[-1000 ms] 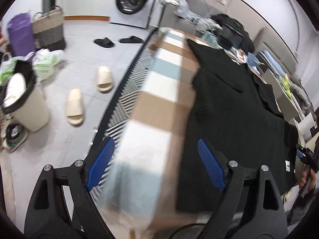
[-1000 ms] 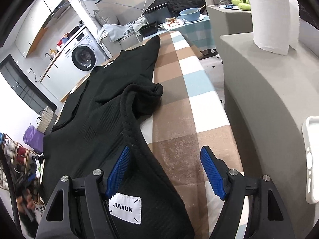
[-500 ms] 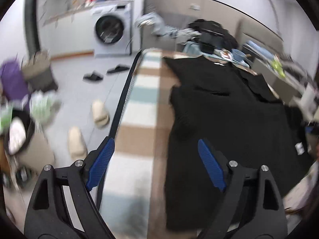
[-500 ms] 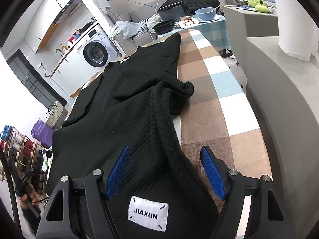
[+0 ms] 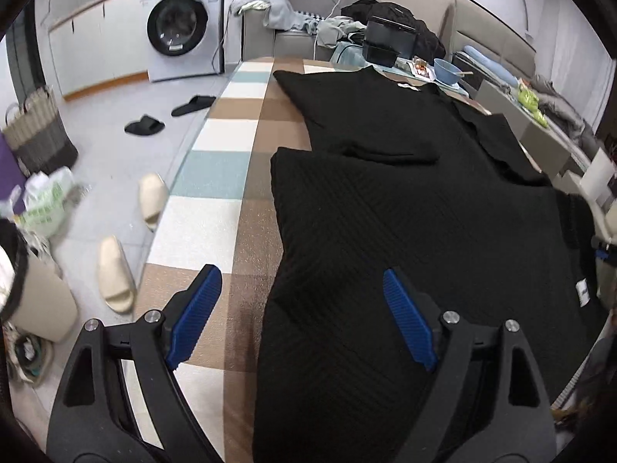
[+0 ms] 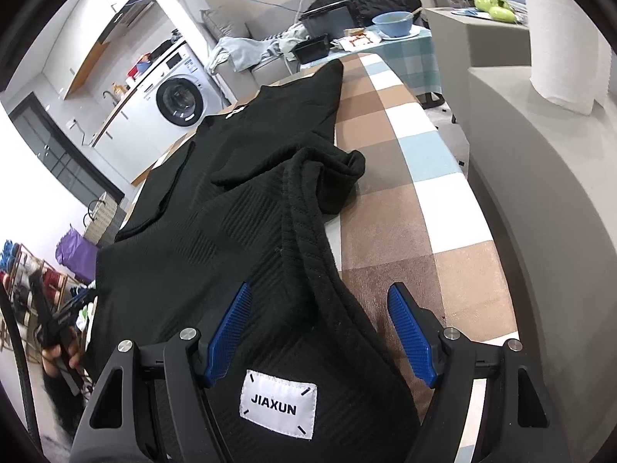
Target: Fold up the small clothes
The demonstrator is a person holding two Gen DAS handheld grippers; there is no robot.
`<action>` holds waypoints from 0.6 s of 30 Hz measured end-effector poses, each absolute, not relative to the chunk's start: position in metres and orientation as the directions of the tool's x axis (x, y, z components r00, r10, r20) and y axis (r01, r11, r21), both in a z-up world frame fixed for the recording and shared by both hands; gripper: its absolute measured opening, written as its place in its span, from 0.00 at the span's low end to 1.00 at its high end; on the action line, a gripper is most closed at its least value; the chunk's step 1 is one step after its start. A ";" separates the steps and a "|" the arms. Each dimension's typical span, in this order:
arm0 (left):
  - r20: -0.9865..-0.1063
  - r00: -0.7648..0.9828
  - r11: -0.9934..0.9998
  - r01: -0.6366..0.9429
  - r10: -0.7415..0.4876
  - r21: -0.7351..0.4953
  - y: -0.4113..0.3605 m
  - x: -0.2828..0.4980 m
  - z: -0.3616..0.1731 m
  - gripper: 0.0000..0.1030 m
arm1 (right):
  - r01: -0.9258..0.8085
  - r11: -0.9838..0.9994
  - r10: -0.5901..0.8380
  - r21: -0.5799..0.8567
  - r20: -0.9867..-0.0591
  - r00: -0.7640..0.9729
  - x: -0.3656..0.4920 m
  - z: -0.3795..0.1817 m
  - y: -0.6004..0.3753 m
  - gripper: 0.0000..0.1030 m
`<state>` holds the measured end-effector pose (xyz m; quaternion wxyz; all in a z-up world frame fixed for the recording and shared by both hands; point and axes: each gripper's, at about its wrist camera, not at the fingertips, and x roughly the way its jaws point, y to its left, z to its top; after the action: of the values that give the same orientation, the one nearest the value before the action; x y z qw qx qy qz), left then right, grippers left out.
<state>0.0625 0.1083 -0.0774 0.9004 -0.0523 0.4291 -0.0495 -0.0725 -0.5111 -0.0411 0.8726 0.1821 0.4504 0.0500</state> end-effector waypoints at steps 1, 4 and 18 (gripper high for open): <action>-0.773 0.619 0.988 0.039 -0.139 -0.146 0.110 0.066 -0.079 0.82 | 0.067 0.930 0.256 0.363 -0.765 0.590 -0.074 -0.040 -0.511 0.72; -0.768 0.628 0.991 0.031 -0.123 -0.134 0.113 0.073 -0.081 0.82 | 0.010 0.931 0.288 0.365 -0.751 0.595 -0.075 -0.039 -0.506 0.66; -0.793 0.594 0.988 0.030 -0.138 -0.150 0.114 0.092 -0.085 0.82 | -0.124 0.939 0.332 0.320 -0.752 0.570 -0.047 -0.041 -0.481 0.46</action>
<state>0.0921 0.1139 -0.0853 0.8906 -0.0603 0.4483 -0.0471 -0.0472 -0.4814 -0.0414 0.8783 0.1166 0.4451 0.1299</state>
